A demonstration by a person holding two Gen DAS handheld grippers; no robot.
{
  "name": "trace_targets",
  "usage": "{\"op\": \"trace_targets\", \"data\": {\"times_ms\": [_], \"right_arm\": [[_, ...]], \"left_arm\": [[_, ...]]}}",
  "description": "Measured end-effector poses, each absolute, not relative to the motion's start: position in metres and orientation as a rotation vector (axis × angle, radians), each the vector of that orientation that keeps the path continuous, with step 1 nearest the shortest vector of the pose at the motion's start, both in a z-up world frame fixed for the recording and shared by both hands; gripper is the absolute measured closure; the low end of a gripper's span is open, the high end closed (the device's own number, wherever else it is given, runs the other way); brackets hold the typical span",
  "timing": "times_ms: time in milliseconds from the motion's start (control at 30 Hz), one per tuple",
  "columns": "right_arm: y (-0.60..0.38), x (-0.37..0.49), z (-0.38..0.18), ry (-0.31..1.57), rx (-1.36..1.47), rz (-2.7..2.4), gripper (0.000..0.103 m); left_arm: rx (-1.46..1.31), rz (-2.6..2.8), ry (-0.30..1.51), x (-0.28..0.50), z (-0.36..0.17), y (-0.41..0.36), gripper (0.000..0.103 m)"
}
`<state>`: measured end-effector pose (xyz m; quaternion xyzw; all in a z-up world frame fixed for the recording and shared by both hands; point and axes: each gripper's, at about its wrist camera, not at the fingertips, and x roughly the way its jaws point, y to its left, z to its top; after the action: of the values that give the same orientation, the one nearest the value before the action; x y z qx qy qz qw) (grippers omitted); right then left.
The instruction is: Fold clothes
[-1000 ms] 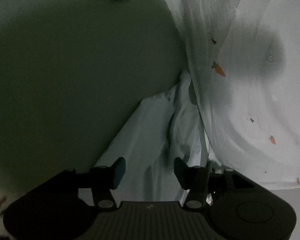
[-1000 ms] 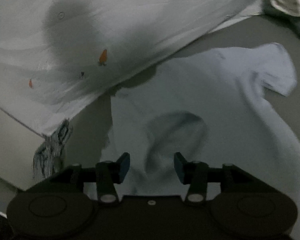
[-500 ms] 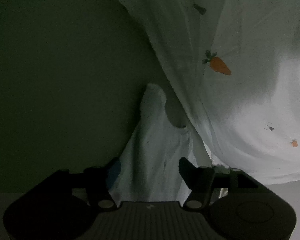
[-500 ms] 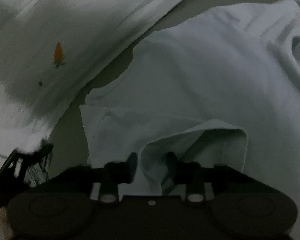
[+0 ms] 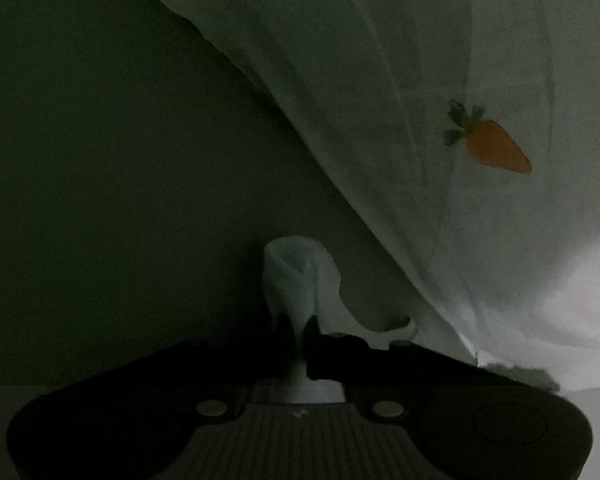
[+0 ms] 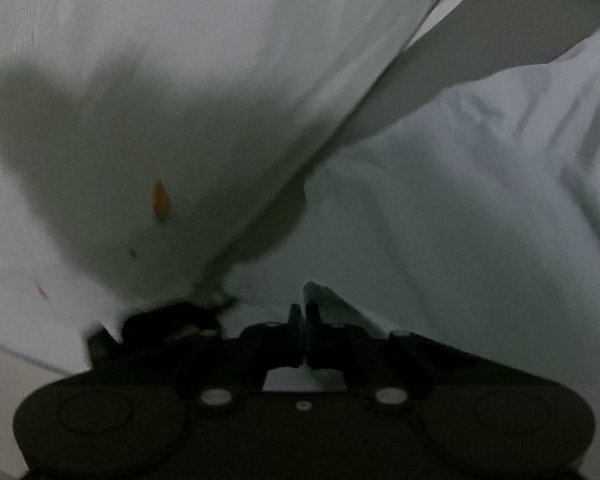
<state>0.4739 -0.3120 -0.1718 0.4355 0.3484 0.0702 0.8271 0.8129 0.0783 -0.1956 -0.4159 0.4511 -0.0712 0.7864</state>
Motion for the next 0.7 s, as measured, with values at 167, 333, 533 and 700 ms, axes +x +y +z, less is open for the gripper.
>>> {"op": "trace_targets", "data": {"times_ms": [167,333,533,700], "right_arm": [[-0.335,0.490,-0.146,0.559,1.045,0.184,0.102],[-0.331,0.528,-0.128,0.496,0.893,0.226,0.102],[-0.311,0.573,-0.194,0.820,0.675,0.039,0.099],[-0.323,0.516,-0.178,0.721,0.763,0.027,0.054]], "left_arm": [[-0.955,-0.140,0.857,0.808,-0.167,0.101,0.099],[-0.866,-0.137,0.827,0.817,-0.163,0.103,0.100],[-0.896,-0.074,0.885,0.811,-0.205,0.107,0.090],[-0.752,-0.127,0.796,0.750,-0.164,0.123,0.060]]}}
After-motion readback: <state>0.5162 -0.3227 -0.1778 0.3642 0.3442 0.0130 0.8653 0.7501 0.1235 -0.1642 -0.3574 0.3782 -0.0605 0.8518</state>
